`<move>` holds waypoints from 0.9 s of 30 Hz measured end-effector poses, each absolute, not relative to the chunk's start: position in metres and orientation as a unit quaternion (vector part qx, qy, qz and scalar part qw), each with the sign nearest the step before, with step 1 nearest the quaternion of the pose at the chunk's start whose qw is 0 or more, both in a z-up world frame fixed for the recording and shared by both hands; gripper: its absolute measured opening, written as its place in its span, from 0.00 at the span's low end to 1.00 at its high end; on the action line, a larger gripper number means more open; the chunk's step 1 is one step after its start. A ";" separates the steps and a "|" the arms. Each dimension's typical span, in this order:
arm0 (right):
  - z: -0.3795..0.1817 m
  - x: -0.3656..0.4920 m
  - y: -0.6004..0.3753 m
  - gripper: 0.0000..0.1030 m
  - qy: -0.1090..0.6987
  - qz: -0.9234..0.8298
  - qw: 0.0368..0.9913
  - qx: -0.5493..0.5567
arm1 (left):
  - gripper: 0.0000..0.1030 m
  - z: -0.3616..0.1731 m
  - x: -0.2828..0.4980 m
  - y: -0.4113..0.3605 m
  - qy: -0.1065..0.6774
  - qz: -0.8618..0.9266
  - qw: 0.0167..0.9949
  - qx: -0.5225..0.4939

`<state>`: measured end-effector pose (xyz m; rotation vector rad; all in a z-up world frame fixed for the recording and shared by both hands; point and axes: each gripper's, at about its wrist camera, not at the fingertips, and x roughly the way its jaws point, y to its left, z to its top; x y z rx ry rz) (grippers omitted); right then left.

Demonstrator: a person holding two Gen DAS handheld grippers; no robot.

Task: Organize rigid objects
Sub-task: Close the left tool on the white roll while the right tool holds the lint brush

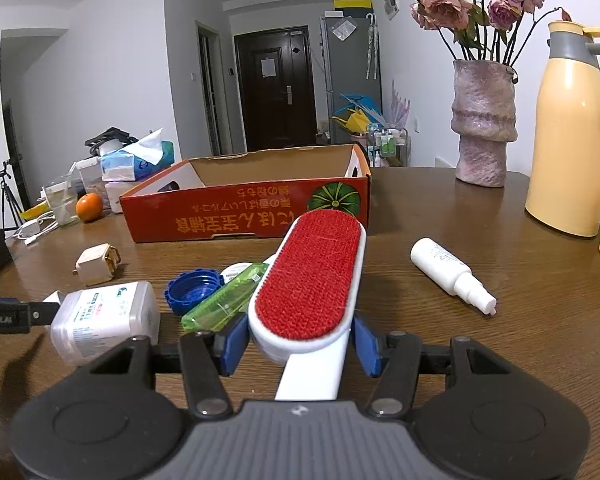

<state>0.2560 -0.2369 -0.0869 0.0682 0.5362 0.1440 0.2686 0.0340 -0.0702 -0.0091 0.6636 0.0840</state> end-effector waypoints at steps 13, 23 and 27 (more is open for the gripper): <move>-0.087 0.255 -0.236 0.54 0.266 0.076 0.960 0.034 | 0.69 -0.078 0.284 0.040 0.348 0.053 0.936 -0.016; -0.088 0.255 -0.235 0.54 0.266 0.076 0.960 0.033 | 0.63 -0.079 0.286 0.044 0.351 0.056 0.935 -0.021; -0.088 0.254 -0.234 0.54 0.265 0.076 0.961 0.032 | 0.63 -0.079 0.286 0.046 0.351 0.056 0.934 -0.024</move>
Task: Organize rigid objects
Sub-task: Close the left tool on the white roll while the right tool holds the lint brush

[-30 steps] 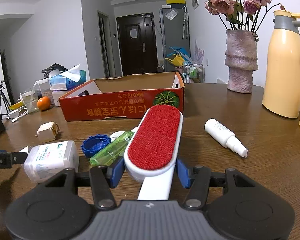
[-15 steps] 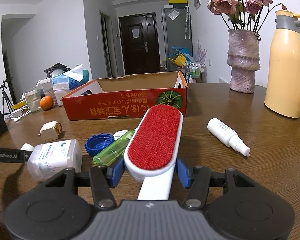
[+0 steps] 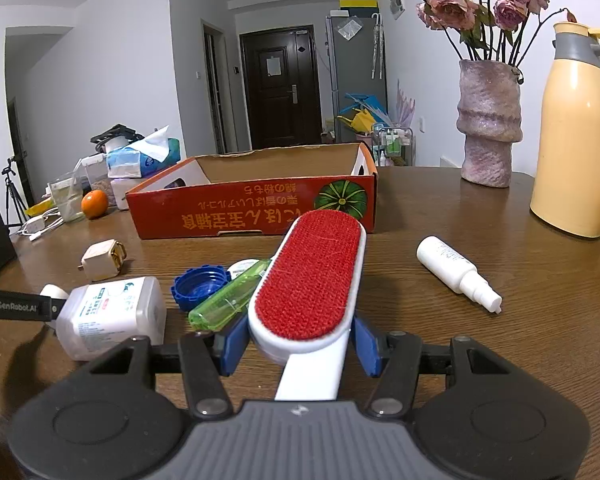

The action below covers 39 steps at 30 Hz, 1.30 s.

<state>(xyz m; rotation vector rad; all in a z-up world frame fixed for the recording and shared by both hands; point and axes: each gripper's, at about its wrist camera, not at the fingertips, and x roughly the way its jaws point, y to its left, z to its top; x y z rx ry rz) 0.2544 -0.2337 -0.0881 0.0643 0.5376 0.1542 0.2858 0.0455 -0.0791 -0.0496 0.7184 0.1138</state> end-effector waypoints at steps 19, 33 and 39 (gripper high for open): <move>-0.086 0.253 -0.232 0.54 0.260 0.075 0.962 0.030 | 0.57 -0.078 0.281 0.048 0.345 0.035 0.937 -0.038; -0.087 0.253 -0.232 0.54 0.260 0.075 0.962 0.030 | 0.52 -0.076 0.279 0.049 0.341 0.025 0.939 -0.044; -0.087 0.253 -0.232 0.54 0.260 0.074 0.962 0.031 | 0.48 -0.075 0.279 0.048 0.341 0.020 0.939 -0.047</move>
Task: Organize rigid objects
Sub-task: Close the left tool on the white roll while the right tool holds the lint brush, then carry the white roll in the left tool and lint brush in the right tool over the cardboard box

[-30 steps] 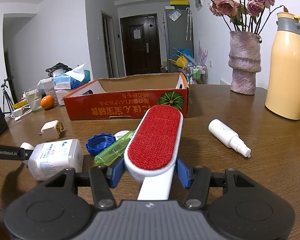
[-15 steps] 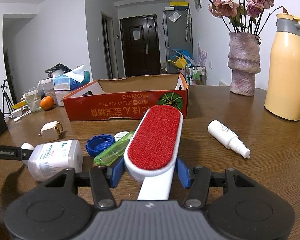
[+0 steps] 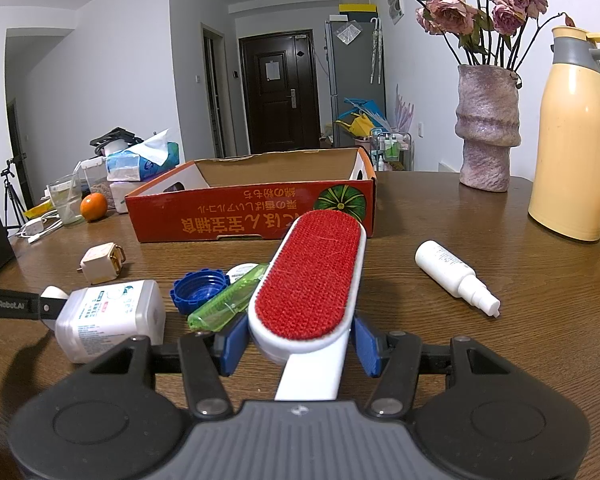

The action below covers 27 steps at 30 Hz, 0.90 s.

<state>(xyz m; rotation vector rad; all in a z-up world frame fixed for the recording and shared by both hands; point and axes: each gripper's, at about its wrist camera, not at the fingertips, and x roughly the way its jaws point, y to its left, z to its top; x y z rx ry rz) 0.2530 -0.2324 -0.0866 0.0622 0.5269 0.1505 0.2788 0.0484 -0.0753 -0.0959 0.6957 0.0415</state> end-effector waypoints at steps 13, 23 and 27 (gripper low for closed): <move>-0.085 0.253 -0.235 0.54 0.257 0.073 0.963 0.033 | 0.42 -0.070 0.274 0.047 0.332 0.012 0.942 -0.049; -0.081 0.252 -0.230 0.54 0.246 0.077 0.966 0.031 | 0.41 -0.064 0.270 0.047 0.321 0.004 0.946 -0.050; -0.080 0.251 -0.228 0.54 0.243 0.079 0.966 0.031 | 0.40 -0.062 0.269 0.046 0.316 0.001 0.948 -0.048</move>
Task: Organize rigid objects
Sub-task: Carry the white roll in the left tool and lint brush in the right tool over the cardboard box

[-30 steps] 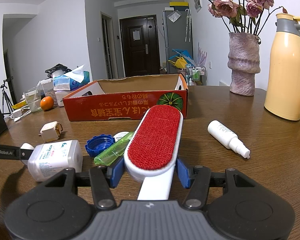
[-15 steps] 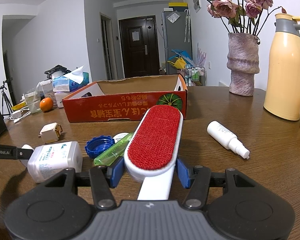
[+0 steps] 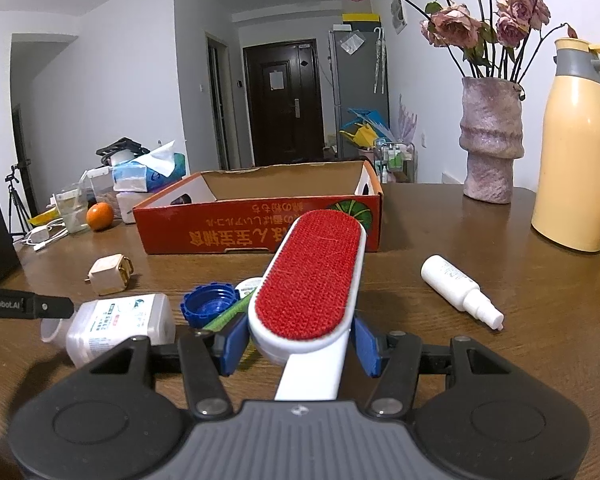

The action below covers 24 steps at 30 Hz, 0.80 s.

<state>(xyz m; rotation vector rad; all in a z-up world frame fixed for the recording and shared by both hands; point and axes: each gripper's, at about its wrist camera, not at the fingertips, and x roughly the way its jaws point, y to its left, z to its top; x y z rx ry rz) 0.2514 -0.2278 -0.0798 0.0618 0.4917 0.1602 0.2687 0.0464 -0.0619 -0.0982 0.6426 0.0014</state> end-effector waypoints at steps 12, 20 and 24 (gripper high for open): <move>-0.072 0.252 -0.225 0.54 0.237 0.081 0.968 0.032 | 0.40 -0.051 0.268 0.042 0.303 -0.004 0.952 -0.043; -0.061 0.256 -0.221 0.54 0.226 0.089 0.970 0.031 | 0.40 -0.035 0.271 0.034 0.286 -0.010 0.957 -0.035; -0.056 0.259 -0.220 0.54 0.221 0.092 0.970 0.032 | 0.40 -0.027 0.273 0.028 0.278 -0.016 0.960 -0.032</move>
